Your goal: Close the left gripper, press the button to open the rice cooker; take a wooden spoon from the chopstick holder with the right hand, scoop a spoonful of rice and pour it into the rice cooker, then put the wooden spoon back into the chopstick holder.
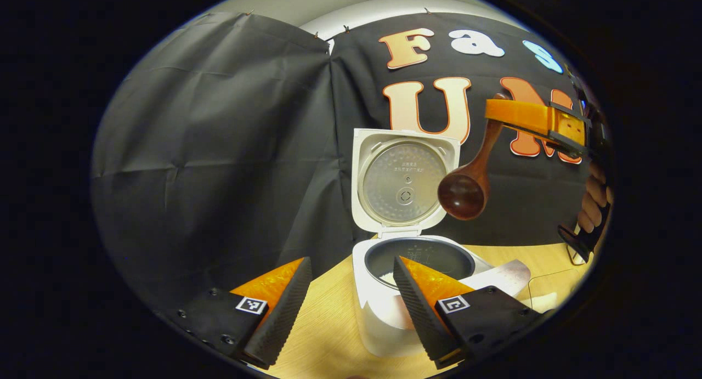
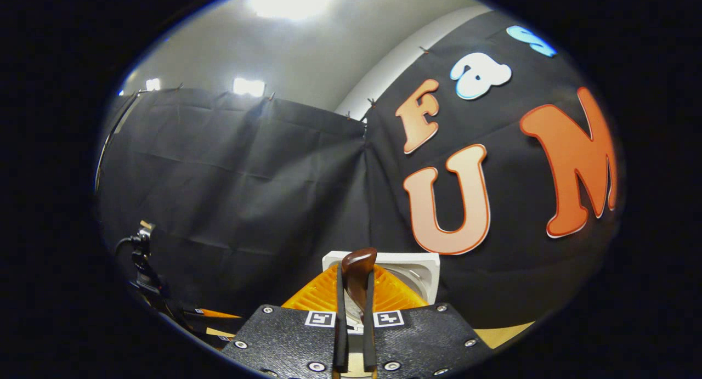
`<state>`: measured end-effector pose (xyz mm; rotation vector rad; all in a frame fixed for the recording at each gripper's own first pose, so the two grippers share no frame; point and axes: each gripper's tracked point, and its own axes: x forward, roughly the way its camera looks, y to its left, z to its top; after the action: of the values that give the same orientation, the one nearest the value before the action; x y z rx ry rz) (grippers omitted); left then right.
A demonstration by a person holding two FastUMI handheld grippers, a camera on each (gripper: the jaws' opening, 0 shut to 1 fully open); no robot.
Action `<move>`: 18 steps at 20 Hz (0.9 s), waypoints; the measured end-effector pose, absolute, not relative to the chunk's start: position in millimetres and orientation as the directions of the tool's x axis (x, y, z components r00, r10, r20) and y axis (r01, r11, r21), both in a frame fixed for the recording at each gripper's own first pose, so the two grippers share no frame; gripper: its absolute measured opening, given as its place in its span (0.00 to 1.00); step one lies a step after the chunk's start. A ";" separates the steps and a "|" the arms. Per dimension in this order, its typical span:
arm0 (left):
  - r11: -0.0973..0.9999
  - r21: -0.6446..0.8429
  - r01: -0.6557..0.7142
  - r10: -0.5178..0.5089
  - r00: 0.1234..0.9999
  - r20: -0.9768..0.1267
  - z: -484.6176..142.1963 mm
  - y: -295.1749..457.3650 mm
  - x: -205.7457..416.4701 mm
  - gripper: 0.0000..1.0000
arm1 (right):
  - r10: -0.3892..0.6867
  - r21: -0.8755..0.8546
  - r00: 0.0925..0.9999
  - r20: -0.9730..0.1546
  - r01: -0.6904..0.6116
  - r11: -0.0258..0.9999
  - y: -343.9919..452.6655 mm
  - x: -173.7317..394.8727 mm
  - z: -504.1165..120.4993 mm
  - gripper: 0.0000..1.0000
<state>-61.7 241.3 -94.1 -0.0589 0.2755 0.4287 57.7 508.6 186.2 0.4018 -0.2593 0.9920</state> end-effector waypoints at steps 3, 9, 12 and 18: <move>0.916 0.001 -0.402 0.386 0.880 -0.276 -94.8 230.6 -61.7 0.97 | 0.718 0.269 0.574 0.394 -0.819 0.507 468.1 64.3 187.6 0.11; 0.934 -0.018 -0.356 0.338 0.900 -0.275 -89.2 200.5 -43.0 0.97 | 0.656 0.327 0.669 0.350 -0.743 0.583 389.3 67.2 174.5 0.10; 0.941 -0.014 -0.338 0.321 0.906 -0.277 -87.8 187.0 -39.1 0.97 | 0.620 0.320 0.710 0.333 -0.704 0.634 351.0 61.9 173.3 0.11; 0.949 -0.023 -0.313 0.296 0.916 -0.270 -85.6 169.8 -34.2 0.96 | 0.533 0.320 0.814 0.231 -0.581 0.748 272.6 69.5 145.6 0.10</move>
<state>-34.2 169.8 -85.6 -0.0658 0.2672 0.3135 69.5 272.6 145.6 0.3916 -0.1280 0.6109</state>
